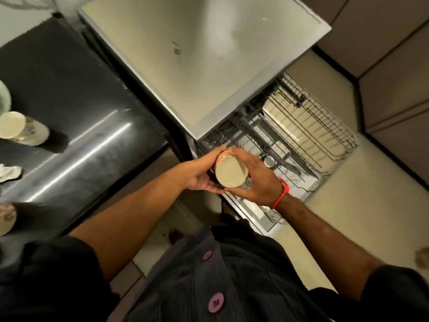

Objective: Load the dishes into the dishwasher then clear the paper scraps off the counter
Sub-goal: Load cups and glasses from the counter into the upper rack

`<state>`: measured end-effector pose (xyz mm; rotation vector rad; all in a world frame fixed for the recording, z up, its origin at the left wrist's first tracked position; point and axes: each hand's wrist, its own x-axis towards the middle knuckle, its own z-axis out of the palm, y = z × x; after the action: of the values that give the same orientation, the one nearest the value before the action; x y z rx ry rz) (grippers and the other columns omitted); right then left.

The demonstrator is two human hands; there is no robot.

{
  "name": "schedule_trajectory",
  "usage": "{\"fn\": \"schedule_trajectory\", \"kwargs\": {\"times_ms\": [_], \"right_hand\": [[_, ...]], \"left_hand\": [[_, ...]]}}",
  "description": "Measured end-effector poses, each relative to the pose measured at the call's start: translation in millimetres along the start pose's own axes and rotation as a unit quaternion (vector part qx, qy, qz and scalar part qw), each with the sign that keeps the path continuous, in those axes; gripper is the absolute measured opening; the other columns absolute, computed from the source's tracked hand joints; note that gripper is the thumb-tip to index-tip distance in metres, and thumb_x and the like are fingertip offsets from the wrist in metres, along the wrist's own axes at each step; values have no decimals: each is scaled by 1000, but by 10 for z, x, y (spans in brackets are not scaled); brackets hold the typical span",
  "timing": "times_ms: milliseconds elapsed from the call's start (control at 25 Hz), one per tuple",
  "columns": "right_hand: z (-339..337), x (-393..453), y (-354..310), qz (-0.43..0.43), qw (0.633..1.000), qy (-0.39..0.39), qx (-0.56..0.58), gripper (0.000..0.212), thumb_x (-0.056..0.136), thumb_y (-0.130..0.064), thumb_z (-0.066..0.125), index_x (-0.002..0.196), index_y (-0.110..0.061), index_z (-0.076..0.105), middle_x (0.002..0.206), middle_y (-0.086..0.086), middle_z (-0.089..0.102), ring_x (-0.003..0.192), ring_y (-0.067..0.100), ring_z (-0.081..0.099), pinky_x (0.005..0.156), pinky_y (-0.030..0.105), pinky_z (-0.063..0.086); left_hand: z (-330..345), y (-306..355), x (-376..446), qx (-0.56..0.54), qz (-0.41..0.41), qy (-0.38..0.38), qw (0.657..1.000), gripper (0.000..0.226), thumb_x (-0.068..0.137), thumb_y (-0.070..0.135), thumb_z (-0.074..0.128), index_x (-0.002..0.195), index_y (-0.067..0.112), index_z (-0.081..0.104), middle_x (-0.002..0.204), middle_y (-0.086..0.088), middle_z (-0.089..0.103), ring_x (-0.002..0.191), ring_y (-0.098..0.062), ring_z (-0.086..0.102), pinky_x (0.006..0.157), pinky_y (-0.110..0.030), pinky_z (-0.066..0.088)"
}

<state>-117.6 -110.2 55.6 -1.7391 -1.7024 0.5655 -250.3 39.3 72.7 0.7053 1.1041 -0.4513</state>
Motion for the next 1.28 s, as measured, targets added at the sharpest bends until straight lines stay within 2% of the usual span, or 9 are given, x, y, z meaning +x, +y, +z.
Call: {"fn": "schedule_trajectory", "kwargs": {"times_ms": [200, 280, 360, 480, 640, 760, 1040, 1120, 1280], "right_hand": [[141, -332, 784, 220, 969, 42, 105, 80, 68, -32, 83, 134, -13, 43, 130, 2, 54, 116, 12, 53, 98, 34, 48], [304, -401, 1112, 304, 941, 63, 135, 78, 66, -40, 81, 131, -20, 42, 124, -2, 54, 110, 14, 55, 91, 32, 49], [493, -470, 1402, 368, 918, 60, 133, 84, 66, -45, 80, 135, -21, 38, 128, 3, 54, 113, 21, 56, 92, 38, 51], [730, -620, 1734, 437, 894, 17, 100, 98, 69, -31, 85, 147, -15, 29, 138, 11, 49, 121, 27, 52, 97, 34, 46], [897, -746, 1881, 423, 903, -31, 71, 98, 68, -27, 87, 146, -11, 30, 142, 14, 44, 122, 33, 50, 96, 33, 43], [961, -747, 1906, 393, 918, -50, 32, 95, 69, -34, 86, 144, -15, 31, 141, 11, 41, 119, 31, 50, 99, 40, 48], [953, -783, 1906, 389, 914, -115, 17, 100, 71, -36, 84, 149, -20, 23, 152, 9, 28, 129, 33, 42, 102, 47, 47], [923, -779, 1910, 386, 913, -131, 25, 101, 70, -40, 83, 148, -23, 22, 152, 7, 27, 129, 34, 43, 100, 49, 48], [879, -787, 1880, 389, 908, -154, -26, 99, 73, -56, 73, 150, -27, 17, 156, 10, 20, 133, 39, 39, 98, 53, 48]], "left_hand": [[609, 161, 780, 60, -36, 1, 998, 54, 99, 65, 36, 115, 18, 59, 106, -12, 63, 92, -25, 64, 77, -37, 57], [765, 162, 1091, 103, -18, 46, 993, 46, 103, 55, 40, 127, 19, 55, 116, -12, 63, 96, -25, 64, 81, -39, 57], [795, 123, 1321, 215, 37, 144, 965, 49, 103, 43, 50, 147, 23, 43, 136, -9, 56, 108, -27, 62, 85, -43, 59], [784, 100, 1520, 314, 81, 180, 928, 52, 101, 38, 56, 150, 28, 40, 136, -6, 56, 110, -25, 62, 88, -45, 59], [709, 81, 1616, 337, 74, 172, 923, 44, 101, 38, 56, 143, 28, 47, 136, -3, 57, 111, -24, 63, 91, -45, 56], [677, 68, 1612, 344, 81, 163, 921, 37, 102, 36, 53, 138, 25, 51, 127, 0, 61, 105, -19, 64, 71, -32, 54], [599, -16, 1574, 363, 109, 151, 913, 31, 102, 35, 53, 131, 25, 57, 121, 1, 64, 101, -16, 63, 63, -25, 43], [553, -45, 1557, 362, 112, 150, 913, 31, 102, 36, 54, 131, 26, 57, 121, 1, 64, 103, -17, 64, 65, -26, 44], [435, -118, 1471, 369, 143, 152, 906, 32, 102, 35, 55, 132, 24, 58, 122, 1, 63, 107, -18, 64, 83, -31, 50]]}}
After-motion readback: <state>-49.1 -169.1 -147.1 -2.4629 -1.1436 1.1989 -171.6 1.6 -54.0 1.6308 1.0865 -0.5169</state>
